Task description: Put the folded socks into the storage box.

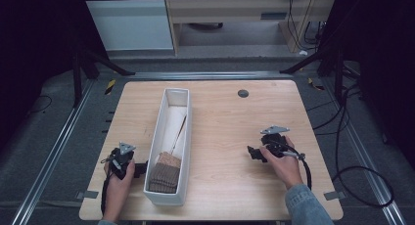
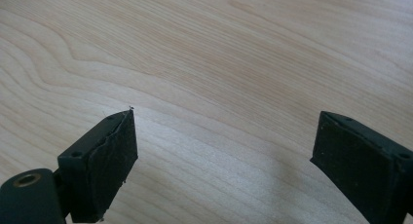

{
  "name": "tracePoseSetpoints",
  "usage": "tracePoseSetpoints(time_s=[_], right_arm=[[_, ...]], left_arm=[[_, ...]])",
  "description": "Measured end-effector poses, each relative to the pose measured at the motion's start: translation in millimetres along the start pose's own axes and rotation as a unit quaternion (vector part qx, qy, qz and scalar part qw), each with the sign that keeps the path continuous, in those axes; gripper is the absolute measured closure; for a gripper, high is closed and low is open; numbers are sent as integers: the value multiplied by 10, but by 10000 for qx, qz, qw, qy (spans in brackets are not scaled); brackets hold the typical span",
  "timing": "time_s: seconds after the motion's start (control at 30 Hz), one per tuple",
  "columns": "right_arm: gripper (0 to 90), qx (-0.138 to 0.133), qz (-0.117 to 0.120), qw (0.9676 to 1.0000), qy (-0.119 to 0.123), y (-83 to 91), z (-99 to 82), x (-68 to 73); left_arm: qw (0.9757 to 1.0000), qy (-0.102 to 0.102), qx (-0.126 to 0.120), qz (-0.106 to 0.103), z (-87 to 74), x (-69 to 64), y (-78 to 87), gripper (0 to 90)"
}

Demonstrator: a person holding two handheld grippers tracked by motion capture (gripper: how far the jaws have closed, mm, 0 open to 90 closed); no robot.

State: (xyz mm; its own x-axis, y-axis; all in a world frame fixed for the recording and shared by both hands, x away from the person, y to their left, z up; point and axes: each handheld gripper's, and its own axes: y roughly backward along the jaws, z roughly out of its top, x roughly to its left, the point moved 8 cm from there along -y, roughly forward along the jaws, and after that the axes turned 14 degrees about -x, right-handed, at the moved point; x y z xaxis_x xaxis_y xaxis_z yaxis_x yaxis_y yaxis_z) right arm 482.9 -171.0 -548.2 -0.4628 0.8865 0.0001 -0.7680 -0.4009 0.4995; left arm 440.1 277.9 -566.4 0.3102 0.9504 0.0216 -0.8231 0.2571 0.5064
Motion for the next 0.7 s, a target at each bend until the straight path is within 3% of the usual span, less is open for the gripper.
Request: tracePoseSetpoints(time_s=[0.4,0.57,0.7], right_arm=[[85,-67,-306,9988,-374,-44,-174,-195],[47,-108,-499,9984,-235,-69,-189,-220],[21,-54,-605,9976,-318,-75,-196,-199]], left_arm=[[10000,-7,7,-9,0,2,-1,0],[10000,-9,9,-13,0,3,-1,0],[10000,-8,8,-26,2,6,-4,0]])
